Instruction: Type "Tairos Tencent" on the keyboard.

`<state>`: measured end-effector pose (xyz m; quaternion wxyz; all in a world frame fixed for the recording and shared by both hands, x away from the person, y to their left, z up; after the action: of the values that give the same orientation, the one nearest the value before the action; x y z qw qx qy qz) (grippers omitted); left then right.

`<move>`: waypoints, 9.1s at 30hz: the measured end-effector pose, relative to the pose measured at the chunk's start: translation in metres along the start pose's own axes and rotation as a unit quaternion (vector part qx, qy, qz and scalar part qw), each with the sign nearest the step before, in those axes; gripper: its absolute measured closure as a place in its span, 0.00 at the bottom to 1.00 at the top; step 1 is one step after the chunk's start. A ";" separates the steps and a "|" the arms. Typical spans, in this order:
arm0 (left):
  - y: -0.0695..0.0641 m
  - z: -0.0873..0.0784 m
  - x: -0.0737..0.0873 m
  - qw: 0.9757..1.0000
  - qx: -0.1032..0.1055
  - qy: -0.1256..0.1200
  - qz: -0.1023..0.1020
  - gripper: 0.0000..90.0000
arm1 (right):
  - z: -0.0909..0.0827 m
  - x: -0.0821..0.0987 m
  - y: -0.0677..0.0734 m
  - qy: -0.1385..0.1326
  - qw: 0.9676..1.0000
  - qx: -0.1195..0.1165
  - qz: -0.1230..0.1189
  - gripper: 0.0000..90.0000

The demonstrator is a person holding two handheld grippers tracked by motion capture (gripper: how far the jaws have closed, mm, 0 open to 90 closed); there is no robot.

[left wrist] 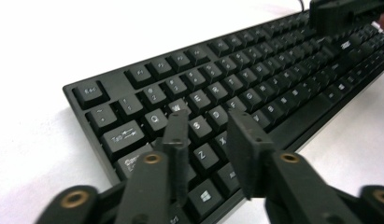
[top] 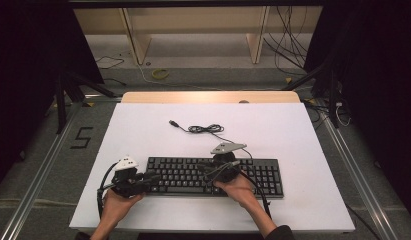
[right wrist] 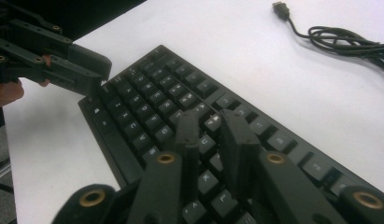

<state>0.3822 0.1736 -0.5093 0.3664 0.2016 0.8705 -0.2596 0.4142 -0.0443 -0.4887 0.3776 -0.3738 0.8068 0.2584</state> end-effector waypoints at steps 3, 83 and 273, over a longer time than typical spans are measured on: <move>0.000 0.000 0.002 1.000 -0.006 0.010 0.006 0.86 | 0.008 -0.002 0.003 0.005 1.000 -0.004 0.001 0.94; 0.005 0.002 0.001 1.000 0.009 0.014 -0.008 0.74 | 0.044 -0.008 0.014 0.028 0.999 -0.032 0.008 0.72; -0.012 0.018 -0.020 0.997 0.055 -0.051 -0.026 0.60 | -0.010 0.017 -0.002 -0.007 1.000 -0.001 0.010 0.53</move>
<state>0.3986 0.1505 -0.5014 0.3920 0.1853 0.8398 -0.3266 0.4038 -0.0594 -0.4971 0.3802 -0.3646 0.8074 0.2658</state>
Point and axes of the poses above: each handheld gripper's, and its own axes: z roughly forward along the jaws, x roughly out of its underside, y roughly to its left, the point moved 7 cm from there along z, roughly forward along the jaws, and after that the axes turned 5 degrees about -z, right-handed, at the moved point
